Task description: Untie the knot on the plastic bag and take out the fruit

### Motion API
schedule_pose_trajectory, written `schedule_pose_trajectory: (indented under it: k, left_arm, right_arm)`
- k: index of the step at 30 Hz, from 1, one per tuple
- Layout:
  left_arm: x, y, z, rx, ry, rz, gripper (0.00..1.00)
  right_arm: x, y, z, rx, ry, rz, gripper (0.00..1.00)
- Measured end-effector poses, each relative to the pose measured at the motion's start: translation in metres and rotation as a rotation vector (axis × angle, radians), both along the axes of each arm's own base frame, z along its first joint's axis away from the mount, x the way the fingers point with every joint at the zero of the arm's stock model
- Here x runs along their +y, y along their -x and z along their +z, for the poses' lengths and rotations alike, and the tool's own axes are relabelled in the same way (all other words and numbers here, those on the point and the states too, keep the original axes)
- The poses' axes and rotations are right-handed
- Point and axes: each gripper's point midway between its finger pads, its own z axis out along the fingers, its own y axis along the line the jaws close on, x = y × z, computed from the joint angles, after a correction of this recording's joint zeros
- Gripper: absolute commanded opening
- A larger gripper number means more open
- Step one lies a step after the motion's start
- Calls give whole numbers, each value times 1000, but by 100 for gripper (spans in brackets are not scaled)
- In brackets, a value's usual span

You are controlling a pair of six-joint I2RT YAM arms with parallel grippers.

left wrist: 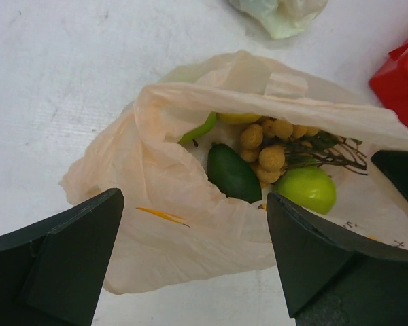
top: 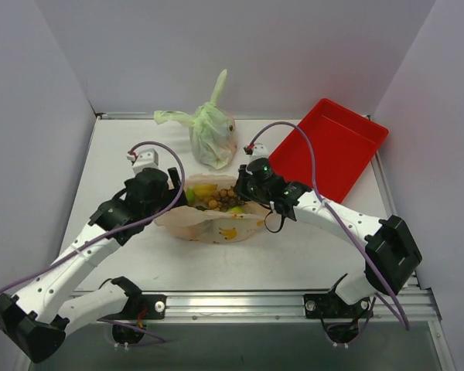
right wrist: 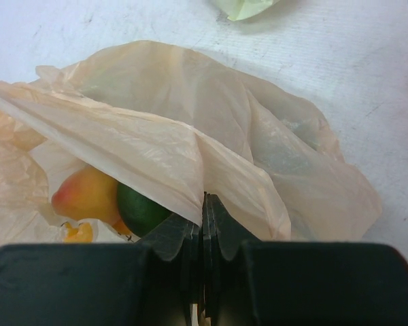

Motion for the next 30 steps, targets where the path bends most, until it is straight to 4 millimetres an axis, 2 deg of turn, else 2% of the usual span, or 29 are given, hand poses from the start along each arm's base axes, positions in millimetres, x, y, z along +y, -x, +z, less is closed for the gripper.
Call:
schedule_pose_trajectory:
  k: [7, 11, 14, 17, 18, 20, 21, 23, 24, 30]
  left_arm:
    - [-14, -2, -53, 143, -89, 63, 97]
    - [-8, 6, -92, 228, -120, 118, 98]
    - [-2, 15, -112, 268, -125, 148, 95]
    - [1, 21, -123, 284, -116, 166, 77]
    - [1, 22, -124, 284, -111, 168, 59]
    - [1, 23, -124, 274, -92, 168, 41]
    - [1, 23, -123, 265, -85, 163, 22]
    - [0, 23, -119, 241, -63, 150, 3]
    - [1, 23, -116, 228, -55, 140, 0]
    - [17, 19, -112, 185, 27, 124, 0]
  right_arm:
    - [4, 3, 1, -40, 38, -5, 0]
    - [7, 6, 0, -58, 52, 11, 0]
    - [4, 9, -7, -56, 64, 16, 0]
    - [0, 11, -11, -54, 76, 19, 0]
    - [0, 11, -11, -55, 76, 19, 0]
    - [-2, 9, -10, -57, 72, 15, 0]
    - [-5, 7, -10, -56, 67, 9, 0]
    - [-14, 1, -12, -42, 43, -10, 0]
    - [-21, -3, -14, -29, 25, -28, 0]
    - [-79, -33, -39, 104, -108, -186, 0]
